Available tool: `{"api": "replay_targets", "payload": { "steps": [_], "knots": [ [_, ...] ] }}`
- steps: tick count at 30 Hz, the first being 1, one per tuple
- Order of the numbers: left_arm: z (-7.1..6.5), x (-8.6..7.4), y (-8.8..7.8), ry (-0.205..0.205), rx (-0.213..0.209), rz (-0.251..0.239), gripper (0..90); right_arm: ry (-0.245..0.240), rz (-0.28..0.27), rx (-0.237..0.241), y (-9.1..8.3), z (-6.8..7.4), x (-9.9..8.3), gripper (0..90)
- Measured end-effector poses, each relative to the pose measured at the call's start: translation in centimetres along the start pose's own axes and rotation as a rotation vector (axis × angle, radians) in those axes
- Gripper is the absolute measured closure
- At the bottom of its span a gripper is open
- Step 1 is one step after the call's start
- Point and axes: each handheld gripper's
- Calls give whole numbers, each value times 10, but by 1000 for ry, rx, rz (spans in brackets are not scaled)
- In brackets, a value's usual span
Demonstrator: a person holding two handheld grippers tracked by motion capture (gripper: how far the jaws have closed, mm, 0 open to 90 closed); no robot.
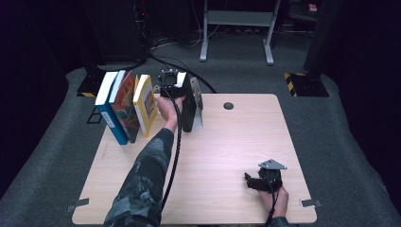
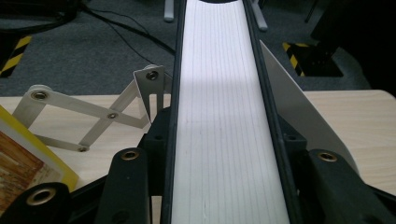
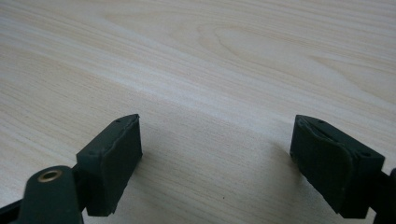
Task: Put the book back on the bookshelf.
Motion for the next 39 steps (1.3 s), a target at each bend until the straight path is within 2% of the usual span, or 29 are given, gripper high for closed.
{"api": "replay_targets", "payload": {
  "steps": [1, 2, 5, 7, 11, 14, 15, 21, 25, 27, 29, 31, 33, 36, 37, 38, 39],
  "knots": [
    [0, 2, 0, 37, 16, 28, 497, -1, 3, 3, 0, 0, 0, 160],
    [1, 3, 0, 44, 27, 33, 472, -5, 0, 2, 0, -1, 0, 160],
    [3, 4, -2, 43, 29, 36, 386, -5, 2, 2, 0, -1, 0, 159],
    [7, 4, -8, 40, 16, 34, 359, -2, 0, 2, 0, -1, 0, 159],
    [11, 1, -20, 49, -22, 19, 273, 11, -4, 8, -1, -2, 0, 156],
    [13, -3, -31, 80, -61, 23, 210, 4, -6, 14, 0, -3, 0, 153],
    [13, -4, -36, 99, -73, 20, 200, 2, -6, 15, 0, -3, 0, 154],
    [22, -13, -61, 151, -146, 24, 162, -1, -1, 13, 0, -3, 0, 152],
    [27, -21, -79, 186, -183, -8, 153, 1, 1, 25, 0, -4, 0, 139],
    [29, -27, -88, 188, -195, -35, 147, 6, -4, 35, -1, -4, 0, 132],
    [33, -34, -98, 197, -225, -43, 135, 13, -3, 31, -1, -4, 0, 131],
    [35, -41, -109, 242, -234, -55, 128, 13, 0, 25, 0, -4, 0, 122],
    [40, -50, -121, 241, -265, -64, 101, 23, 5, 16, 0, -4, 0, 121],
    [47, -64, -132, 239, -291, -77, 82, 20, 9, 3, 1, -3, 0, 117],
    [47, -64, -132, 239, -291, -77, 78, 20, 9, 3, 1, -3, 0, 117],
    [50, -71, -137, 247, -303, -72, 69, 2, 18, 2, 1, -2, 0, 94],
    [53, -85, -141, 249, -316, -67, 62, 9, 18, 5, 2, -1, 1, 74]
  ]
}}
Point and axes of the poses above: each handheld gripper's, and its own axes: y roughly forward along the jaws, x roughly out of its top, z roughly to its left, and after that the axes turned 3 degrees about x, right-handed
